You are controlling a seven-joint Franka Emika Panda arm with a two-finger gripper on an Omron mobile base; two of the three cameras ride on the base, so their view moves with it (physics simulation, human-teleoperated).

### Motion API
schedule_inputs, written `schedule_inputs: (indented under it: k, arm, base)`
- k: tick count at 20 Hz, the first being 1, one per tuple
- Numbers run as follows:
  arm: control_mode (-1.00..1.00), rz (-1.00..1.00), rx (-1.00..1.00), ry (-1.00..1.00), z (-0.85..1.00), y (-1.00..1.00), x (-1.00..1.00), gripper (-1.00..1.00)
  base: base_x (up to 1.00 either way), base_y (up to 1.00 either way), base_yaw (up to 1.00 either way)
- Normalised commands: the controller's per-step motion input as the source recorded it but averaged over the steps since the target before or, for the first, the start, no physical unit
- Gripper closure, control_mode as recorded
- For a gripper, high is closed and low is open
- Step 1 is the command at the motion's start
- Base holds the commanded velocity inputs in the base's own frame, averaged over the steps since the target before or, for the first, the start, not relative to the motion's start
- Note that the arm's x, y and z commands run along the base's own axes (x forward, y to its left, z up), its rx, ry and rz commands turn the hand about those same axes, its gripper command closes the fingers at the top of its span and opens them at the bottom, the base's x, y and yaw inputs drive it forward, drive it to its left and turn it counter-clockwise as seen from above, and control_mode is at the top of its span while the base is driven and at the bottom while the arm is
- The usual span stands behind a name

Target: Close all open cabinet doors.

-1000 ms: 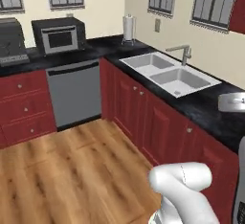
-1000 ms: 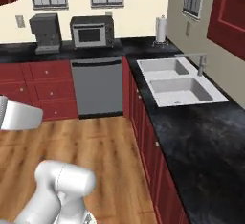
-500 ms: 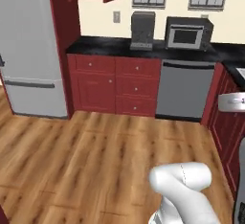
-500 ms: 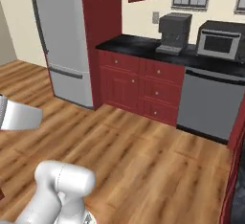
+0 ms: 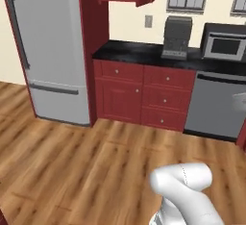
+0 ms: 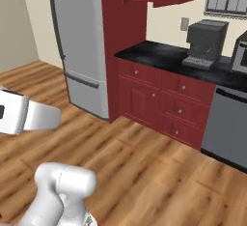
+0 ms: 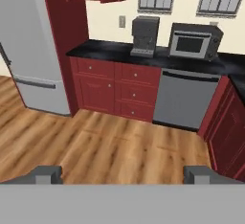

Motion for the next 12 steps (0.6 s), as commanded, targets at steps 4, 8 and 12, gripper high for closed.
schedule_inputs:
  k: [4, 8, 12]
  arm:
    - [1.00, 0.00, 0.00, 0.00, 0.00, 0.00, 0.00, -1.00]
    - [1.00, 0.00, 0.00, 0.00, 0.00, 0.00, 0.00, -1.00]
    - [1.00, 0.00, 0.00, 0.00, 0.00, 0.00, 0.00, -1.00]
  base:
    - [1.00, 0.00, 0.01]
    - [1.00, 0.09, -0.01]
    - [1.00, 0.33, -0.10]
